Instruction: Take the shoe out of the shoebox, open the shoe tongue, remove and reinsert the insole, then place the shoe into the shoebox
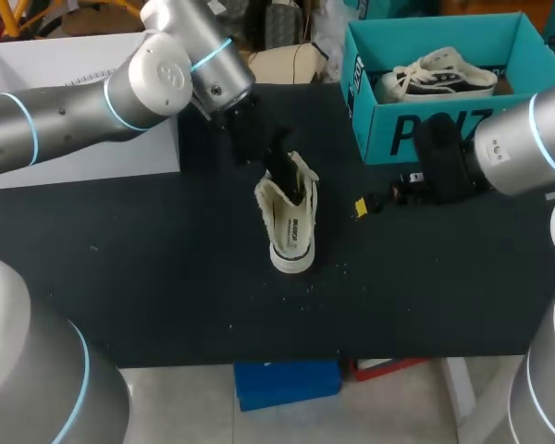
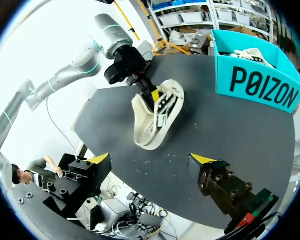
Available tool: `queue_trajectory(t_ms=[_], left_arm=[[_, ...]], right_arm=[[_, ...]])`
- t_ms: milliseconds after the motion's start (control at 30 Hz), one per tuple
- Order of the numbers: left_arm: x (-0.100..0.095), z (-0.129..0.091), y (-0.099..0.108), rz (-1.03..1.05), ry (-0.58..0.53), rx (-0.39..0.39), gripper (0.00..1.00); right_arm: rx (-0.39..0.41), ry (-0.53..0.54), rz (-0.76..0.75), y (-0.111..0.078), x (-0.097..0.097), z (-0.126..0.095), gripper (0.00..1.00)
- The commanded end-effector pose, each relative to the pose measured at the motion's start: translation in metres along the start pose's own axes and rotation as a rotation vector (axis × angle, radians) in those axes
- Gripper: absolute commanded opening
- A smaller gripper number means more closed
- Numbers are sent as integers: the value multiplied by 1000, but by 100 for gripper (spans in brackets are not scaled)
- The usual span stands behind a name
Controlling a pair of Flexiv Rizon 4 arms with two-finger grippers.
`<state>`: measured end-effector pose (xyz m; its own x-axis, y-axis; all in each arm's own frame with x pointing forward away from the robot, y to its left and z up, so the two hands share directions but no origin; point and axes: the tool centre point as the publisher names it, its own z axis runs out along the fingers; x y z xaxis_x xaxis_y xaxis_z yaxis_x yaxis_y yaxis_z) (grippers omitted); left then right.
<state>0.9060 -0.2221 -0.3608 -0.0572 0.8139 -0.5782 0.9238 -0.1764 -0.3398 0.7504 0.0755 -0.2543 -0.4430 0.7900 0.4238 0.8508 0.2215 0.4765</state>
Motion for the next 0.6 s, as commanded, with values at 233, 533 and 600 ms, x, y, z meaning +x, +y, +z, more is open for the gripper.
queue_trajectory(t_ms=[233, 533, 600], left_arm=[[-21, -20, 17, 25, -30, -110, 0], [0, -65, 21, 17, 54, -265, 0], [3, -66, 20, 19, 79, -281, 0]], right_arm=[[2, -2, 0, 1, 1, 1, 100], [2, -2, 0, 1, 1, 1, 100], [2, -2, 0, 1, 1, 1, 100]])
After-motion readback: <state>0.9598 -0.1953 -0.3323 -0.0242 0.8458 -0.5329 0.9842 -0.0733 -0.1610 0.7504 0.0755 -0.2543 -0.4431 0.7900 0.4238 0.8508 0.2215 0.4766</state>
